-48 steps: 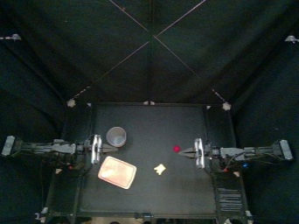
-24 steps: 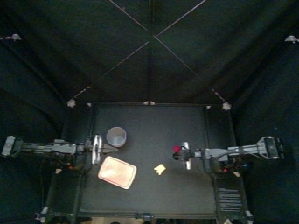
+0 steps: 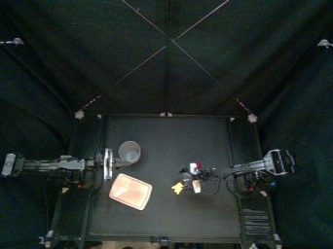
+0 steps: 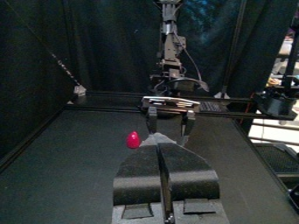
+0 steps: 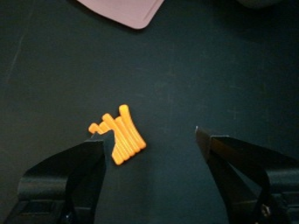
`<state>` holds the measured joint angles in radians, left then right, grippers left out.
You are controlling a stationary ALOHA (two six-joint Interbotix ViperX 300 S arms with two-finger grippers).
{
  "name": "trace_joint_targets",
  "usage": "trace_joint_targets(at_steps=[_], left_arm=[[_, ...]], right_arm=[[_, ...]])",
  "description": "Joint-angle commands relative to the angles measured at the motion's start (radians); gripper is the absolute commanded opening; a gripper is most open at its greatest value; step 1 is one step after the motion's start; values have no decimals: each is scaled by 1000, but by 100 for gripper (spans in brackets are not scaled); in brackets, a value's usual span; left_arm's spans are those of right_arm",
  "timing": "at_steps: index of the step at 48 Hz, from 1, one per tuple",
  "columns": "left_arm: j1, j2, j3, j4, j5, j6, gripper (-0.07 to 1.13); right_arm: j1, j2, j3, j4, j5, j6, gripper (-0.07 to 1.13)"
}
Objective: Pick the fries then place it on the pink plate
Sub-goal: Pick the fries
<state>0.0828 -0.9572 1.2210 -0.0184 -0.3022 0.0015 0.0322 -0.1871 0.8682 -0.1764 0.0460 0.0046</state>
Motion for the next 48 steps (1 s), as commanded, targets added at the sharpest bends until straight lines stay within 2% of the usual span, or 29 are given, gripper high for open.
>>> trace_joint_targets(at_steps=[1, 21, 48], left_arm=[[5, 5, -12, -2, -8, 2, 2], [11, 5, 15, -14, -9, -2, 2], [15, 5, 41, -46, -8, -5, 2]], right_arm=[[8, 12, -48, -2, 11, 2, 106], [98, 186, -138, 9, 155, -6, 106], [92, 304, -210, 32, 229, -11, 105]])
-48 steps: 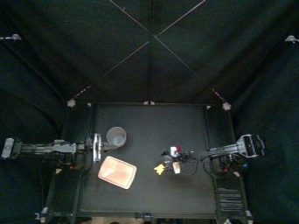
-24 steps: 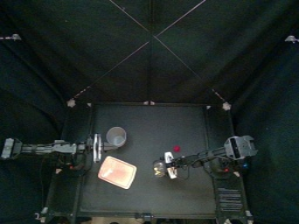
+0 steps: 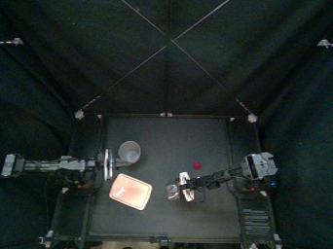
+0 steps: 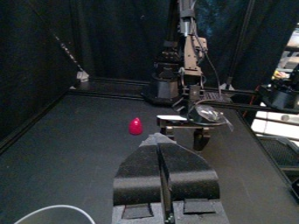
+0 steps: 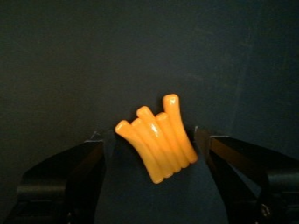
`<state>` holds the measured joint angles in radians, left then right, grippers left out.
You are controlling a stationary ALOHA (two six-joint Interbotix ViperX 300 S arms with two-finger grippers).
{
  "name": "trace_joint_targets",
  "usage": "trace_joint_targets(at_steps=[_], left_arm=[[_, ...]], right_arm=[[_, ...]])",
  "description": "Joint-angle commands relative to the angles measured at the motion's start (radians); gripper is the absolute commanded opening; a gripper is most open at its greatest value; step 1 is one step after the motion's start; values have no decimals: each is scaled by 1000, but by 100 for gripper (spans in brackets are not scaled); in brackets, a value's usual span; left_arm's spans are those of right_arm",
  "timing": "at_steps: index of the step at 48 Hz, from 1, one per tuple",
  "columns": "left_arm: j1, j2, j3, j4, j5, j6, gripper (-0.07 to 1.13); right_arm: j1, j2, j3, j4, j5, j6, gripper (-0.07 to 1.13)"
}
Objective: Pick the fries then place it on the pink plate
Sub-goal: Pick the fries
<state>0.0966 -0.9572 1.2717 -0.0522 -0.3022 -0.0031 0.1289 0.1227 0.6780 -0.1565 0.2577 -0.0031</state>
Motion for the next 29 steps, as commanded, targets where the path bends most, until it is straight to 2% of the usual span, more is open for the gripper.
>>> trace_joint_targets(at_steps=[1, 16, 29], left_arm=[[2, 5, -9, -15, -8, 0, 2], [3, -5, -3, -23, -9, 3, 2], [2, -6, -3, -23, -9, 2, 2]], right_arm=[[-5, -6, -21, 17, 21, -2, 105], [-8, -6, -25, 92, 55, -8, 101], [-8, -6, -34, 106, 74, -6, 74]])
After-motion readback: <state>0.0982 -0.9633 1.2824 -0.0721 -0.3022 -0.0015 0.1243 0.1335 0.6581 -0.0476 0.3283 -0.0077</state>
